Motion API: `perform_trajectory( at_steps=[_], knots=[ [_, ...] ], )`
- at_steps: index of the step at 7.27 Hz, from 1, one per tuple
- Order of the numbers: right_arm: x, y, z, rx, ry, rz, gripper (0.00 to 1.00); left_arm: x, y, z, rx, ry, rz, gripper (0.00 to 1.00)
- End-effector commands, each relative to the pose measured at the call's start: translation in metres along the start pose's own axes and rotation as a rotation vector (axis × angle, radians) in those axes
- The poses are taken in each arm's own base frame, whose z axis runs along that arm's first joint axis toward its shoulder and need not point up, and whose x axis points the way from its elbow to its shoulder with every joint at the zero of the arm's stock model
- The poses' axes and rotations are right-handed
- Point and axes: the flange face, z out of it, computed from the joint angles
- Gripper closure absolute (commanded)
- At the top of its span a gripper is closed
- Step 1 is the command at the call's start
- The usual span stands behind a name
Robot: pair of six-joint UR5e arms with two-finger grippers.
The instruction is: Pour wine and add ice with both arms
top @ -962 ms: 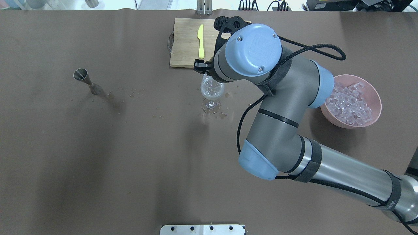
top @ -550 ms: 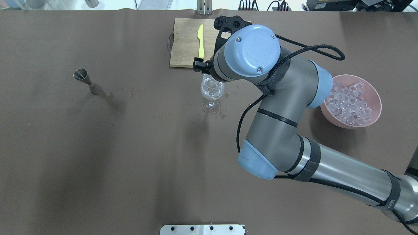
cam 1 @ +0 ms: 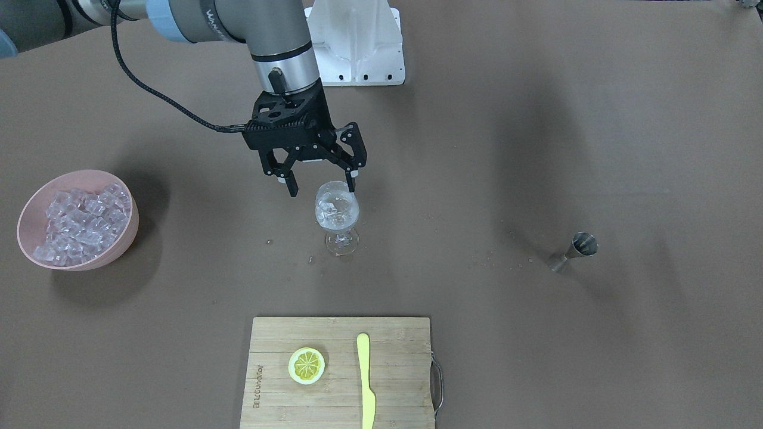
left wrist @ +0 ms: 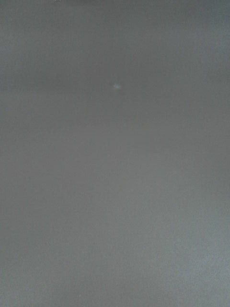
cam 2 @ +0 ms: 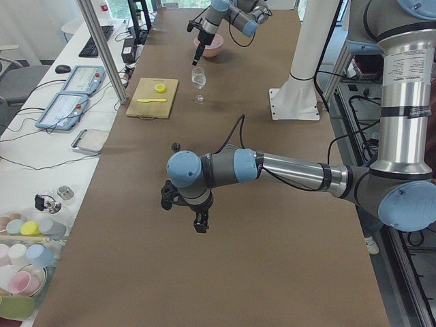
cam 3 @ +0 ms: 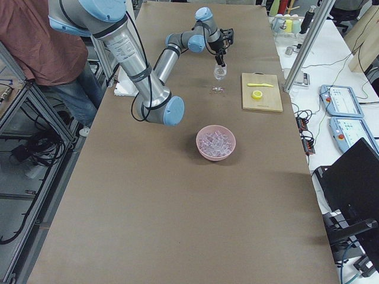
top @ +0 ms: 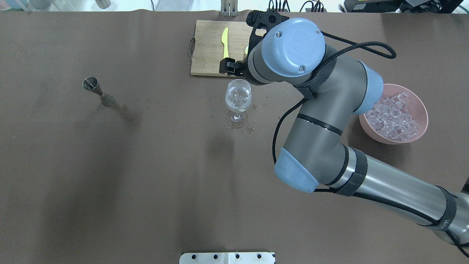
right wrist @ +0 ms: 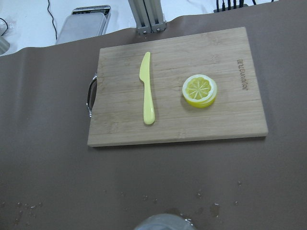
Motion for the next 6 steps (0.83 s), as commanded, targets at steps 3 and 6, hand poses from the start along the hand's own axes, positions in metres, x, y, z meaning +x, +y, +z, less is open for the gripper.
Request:
perform_trajectory(
  at_steps=[3,6],
  knots=[
    [0.194,-0.071,-0.012,-0.152,0.086,-0.092,0.01,0.0,-0.001,-0.001,0.006,-0.011,0.006,0.02],
    [0.373,-0.085,-0.012,-0.249,0.226,-0.311,0.01,-0.008,0.005,0.004,0.05,-0.048,0.064,0.02]
  ],
)
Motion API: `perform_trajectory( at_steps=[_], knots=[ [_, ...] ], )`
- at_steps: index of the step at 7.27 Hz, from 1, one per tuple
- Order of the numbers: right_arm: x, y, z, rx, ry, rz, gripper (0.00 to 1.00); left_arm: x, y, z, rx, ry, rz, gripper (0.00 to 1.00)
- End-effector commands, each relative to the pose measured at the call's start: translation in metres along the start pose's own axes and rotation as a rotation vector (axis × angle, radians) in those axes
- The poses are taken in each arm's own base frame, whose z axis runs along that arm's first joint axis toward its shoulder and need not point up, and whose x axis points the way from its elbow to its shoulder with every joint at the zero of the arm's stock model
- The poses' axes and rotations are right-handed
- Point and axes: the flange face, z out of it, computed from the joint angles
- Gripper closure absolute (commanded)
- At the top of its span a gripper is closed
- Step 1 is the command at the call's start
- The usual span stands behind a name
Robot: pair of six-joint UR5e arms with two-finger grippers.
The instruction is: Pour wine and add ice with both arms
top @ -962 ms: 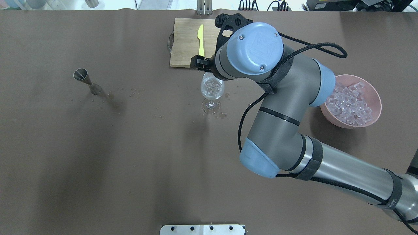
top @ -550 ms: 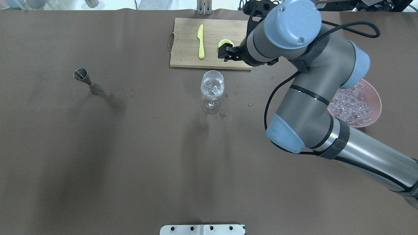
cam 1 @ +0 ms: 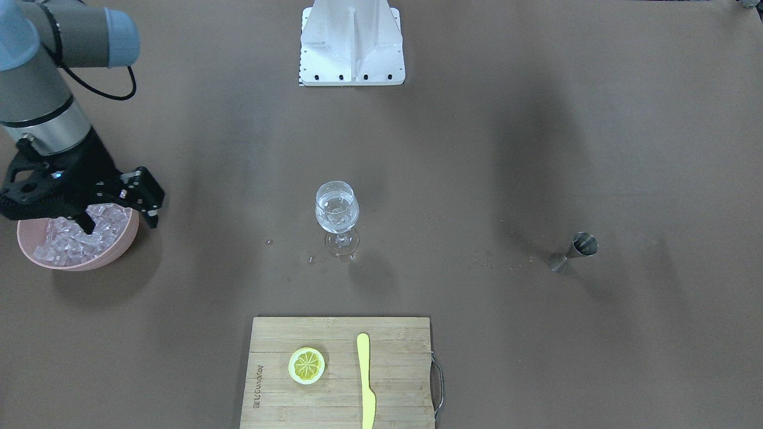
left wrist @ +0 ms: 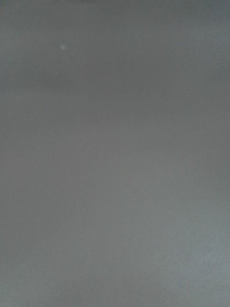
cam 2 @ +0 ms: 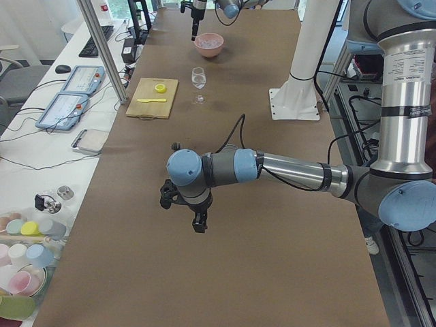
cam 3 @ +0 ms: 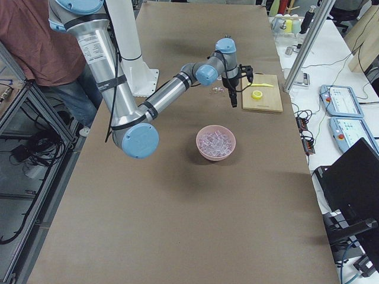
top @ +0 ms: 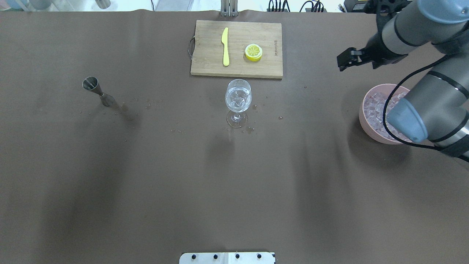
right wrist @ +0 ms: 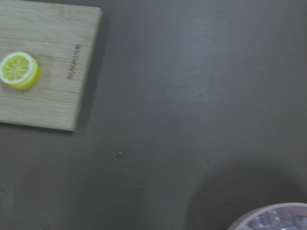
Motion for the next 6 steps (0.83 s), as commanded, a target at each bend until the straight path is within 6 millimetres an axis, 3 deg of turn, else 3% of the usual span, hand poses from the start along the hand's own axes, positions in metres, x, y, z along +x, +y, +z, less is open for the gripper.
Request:
perform_trajectory(
  at_steps=[1,3,5,6],
  knots=[
    [0.124,0.032,0.012,-0.086,0.073,-0.082,0.01,-0.015,0.015,0.009,0.063,-0.09,0.085,0.02],
    [0.217,0.069,0.014,-0.146,0.13,-0.069,0.0,-0.017,0.019,0.011,0.085,-0.108,0.098,0.02],
    [0.295,0.122,0.039,-0.253,0.209,-0.081,0.0,-0.018,0.019,0.011,0.083,-0.107,0.094,0.02],
    [0.334,0.131,0.056,-0.297,0.256,-0.032,0.0,-0.017,0.018,0.011,0.083,-0.107,0.096,0.02]
  ],
)
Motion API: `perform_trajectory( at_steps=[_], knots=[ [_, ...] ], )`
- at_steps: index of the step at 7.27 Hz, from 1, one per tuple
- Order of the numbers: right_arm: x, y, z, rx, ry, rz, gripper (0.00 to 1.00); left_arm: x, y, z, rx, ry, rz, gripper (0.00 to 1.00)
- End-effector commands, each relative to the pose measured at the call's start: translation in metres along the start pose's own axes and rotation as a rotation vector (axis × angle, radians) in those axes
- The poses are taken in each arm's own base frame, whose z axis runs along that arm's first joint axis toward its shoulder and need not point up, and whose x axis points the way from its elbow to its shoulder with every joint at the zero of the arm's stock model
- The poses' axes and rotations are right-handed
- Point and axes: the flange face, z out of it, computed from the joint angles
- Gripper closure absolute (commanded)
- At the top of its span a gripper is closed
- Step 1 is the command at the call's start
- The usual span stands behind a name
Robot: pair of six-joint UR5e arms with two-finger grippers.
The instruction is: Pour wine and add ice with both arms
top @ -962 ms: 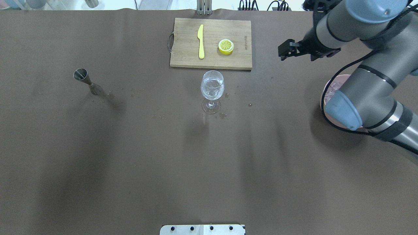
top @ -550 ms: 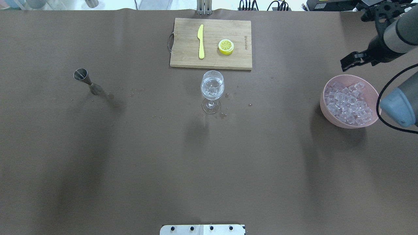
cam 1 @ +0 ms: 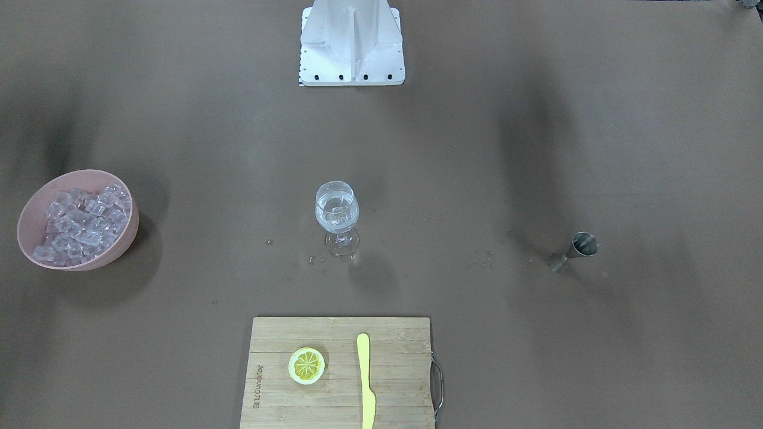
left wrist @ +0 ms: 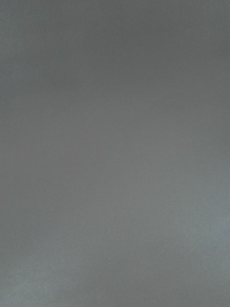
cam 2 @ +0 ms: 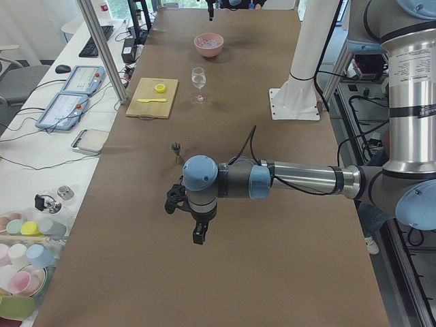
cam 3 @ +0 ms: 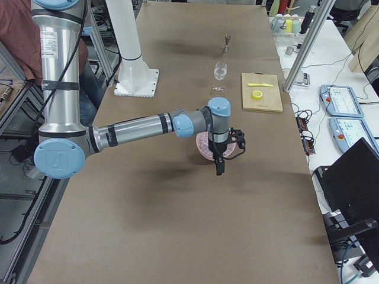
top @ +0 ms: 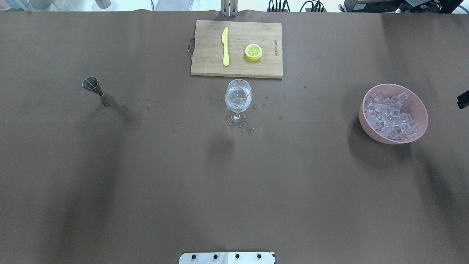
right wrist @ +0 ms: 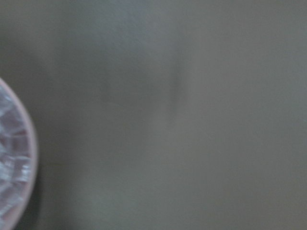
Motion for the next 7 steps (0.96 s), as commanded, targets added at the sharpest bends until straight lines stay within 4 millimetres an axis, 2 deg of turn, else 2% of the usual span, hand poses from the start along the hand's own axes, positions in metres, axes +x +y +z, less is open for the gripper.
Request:
perform_trajectory(
  at_steps=[1,2,3,4,5,6,7],
  knots=[
    [0.069,0.028,0.067,-0.139,0.057,0.084,0.0,0.0,-0.001,0.0,0.001,-0.001,0.002,0.02],
    [0.086,0.029,0.065,-0.122,0.046,0.067,0.0,0.001,-0.001,0.0,0.002,-0.001,0.003,0.02],
    [0.106,0.032,0.047,-0.091,-0.005,0.09,0.0,0.0,-0.001,0.0,0.001,-0.001,0.002,0.02],
    [0.127,0.048,0.039,-0.082,-0.13,0.169,0.0,0.0,-0.001,0.0,0.002,-0.001,0.003,0.02],
    [0.153,0.069,0.019,-0.024,-0.229,0.243,0.0,0.001,-0.001,0.0,0.003,0.0,0.006,0.02],
    [0.166,0.072,-0.006,0.052,-0.24,0.256,0.0,0.001,-0.001,0.0,0.002,0.001,0.005,0.02],
    [0.175,0.079,-0.012,0.069,-0.238,0.276,0.0,0.0,0.0,0.001,0.001,0.001,0.004,0.02]
  ],
)
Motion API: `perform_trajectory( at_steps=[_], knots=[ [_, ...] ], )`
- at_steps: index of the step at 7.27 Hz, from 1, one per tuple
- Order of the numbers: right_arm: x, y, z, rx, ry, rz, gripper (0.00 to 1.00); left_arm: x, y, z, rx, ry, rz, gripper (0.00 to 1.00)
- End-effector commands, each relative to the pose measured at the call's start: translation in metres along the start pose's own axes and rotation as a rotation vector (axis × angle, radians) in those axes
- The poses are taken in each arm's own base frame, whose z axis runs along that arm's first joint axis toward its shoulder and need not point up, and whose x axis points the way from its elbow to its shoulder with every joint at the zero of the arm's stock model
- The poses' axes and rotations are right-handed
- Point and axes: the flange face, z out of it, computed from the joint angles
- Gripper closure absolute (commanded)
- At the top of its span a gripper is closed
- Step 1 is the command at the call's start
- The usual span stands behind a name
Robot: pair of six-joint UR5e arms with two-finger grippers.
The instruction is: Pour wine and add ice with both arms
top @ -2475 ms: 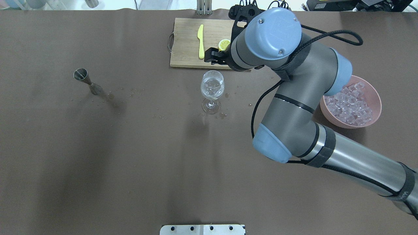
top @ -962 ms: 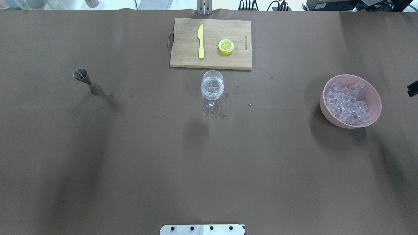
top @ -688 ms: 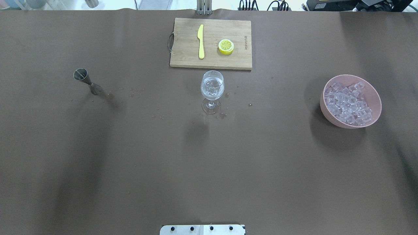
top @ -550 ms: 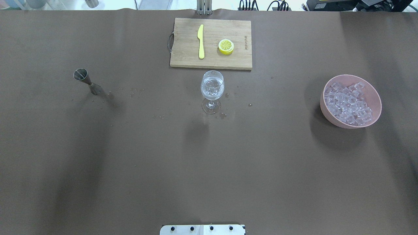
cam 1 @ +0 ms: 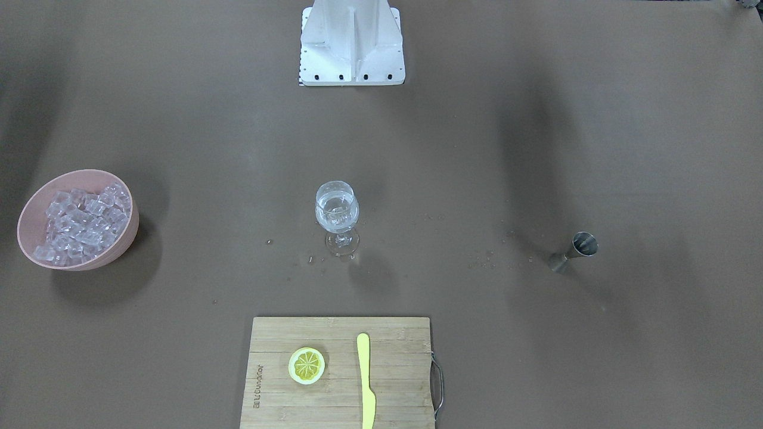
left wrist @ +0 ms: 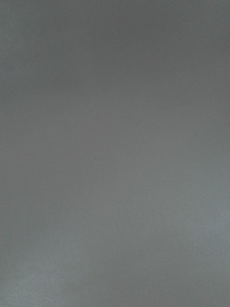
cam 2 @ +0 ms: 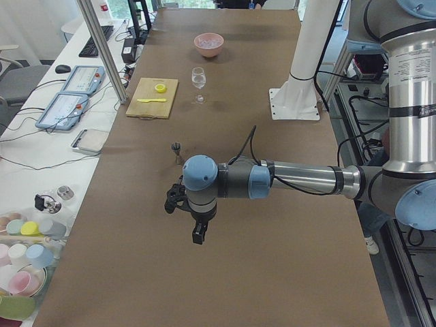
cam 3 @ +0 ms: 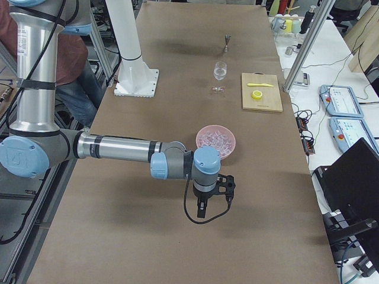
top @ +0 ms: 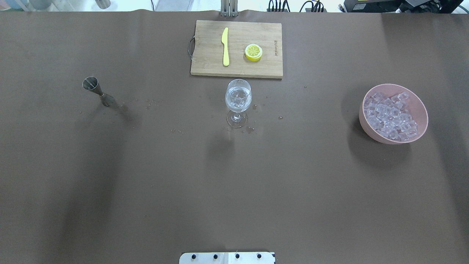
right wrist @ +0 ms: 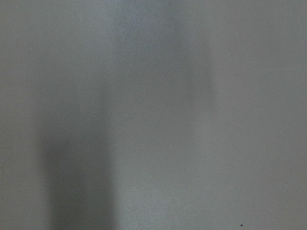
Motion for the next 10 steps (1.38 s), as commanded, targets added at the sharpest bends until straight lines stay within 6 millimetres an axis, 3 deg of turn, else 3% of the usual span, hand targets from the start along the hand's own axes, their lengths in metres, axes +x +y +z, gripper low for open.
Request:
perform_trajectory(
  at_steps=[1,3,4,10],
  knots=[
    [0.024,0.012,-0.016,0.065,-0.015,0.032,0.0,-0.003,0.002,0.003,-0.006,0.002,-0.005,0.02],
    [0.036,0.033,-0.014,0.086,0.018,0.03,0.0,-0.006,0.003,0.006,-0.012,0.003,-0.005,0.02],
    [0.025,0.029,-0.027,0.112,0.019,0.007,0.0,-0.006,0.003,0.006,-0.012,0.003,-0.007,0.02],
    [0.024,0.038,-0.029,0.145,0.017,-0.021,0.0,-0.005,0.003,0.006,-0.013,0.005,-0.011,0.02]
  ],
)
